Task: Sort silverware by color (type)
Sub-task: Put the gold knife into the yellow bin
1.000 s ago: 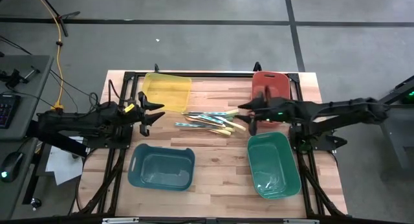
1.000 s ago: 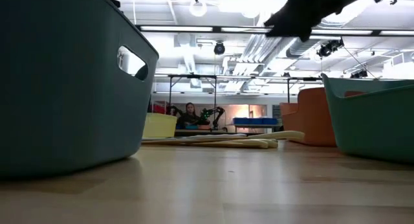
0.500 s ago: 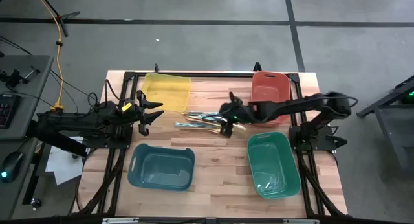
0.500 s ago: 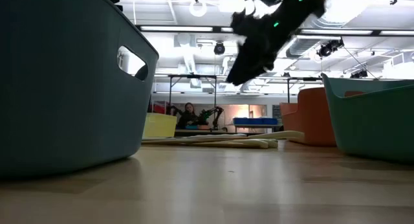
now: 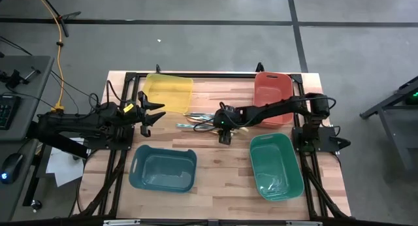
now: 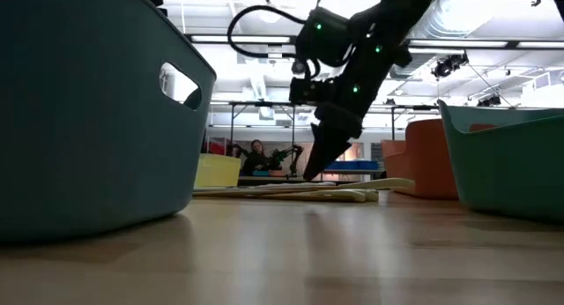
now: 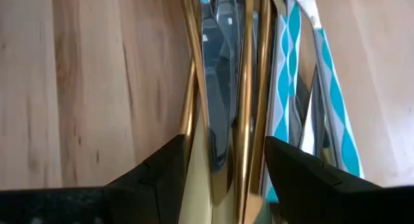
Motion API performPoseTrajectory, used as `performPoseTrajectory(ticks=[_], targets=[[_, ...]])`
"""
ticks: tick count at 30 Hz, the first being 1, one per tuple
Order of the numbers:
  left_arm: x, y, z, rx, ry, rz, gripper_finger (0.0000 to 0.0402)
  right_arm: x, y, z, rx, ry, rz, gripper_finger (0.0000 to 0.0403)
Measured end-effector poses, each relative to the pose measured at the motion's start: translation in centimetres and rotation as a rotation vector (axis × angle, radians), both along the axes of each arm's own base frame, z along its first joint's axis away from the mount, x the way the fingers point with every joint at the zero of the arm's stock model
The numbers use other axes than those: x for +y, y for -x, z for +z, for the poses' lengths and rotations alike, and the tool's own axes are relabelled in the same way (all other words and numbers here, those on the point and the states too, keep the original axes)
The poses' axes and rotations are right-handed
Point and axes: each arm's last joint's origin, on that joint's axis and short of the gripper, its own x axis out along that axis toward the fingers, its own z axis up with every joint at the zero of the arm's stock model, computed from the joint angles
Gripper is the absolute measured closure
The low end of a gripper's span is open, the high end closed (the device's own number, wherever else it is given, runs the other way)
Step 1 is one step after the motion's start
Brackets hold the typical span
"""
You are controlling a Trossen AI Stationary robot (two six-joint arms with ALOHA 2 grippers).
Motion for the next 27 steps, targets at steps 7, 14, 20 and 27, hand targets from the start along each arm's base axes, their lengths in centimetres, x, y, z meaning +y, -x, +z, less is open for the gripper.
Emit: performPoseTrajectory(ticks=[7,14,20,27], targets=[[0.0,0.0,0.0,0.0,0.0,0.0,0.0259,-0.3,-0.51,-0.25,-0.04,0.005,-0.006,0.0208],[0.0,0.0,-0.01,0.001,0.0,0.0,0.0259,-0.54,-0.55,-0.2,-0.049,0.042,-0.044,0.0244],[0.0,0.0,-0.01,0.001,0.0,0.0,0.0259,-0.64,-0.65,-0.15,-0.067,-0.001,-0.043,0.03],[0.0,0.0,0.02,-0.002,0.0,0.0,0.0259,-0.65,-0.93,-0.79,-0.072,-0.016,-0.035,0.0315]])
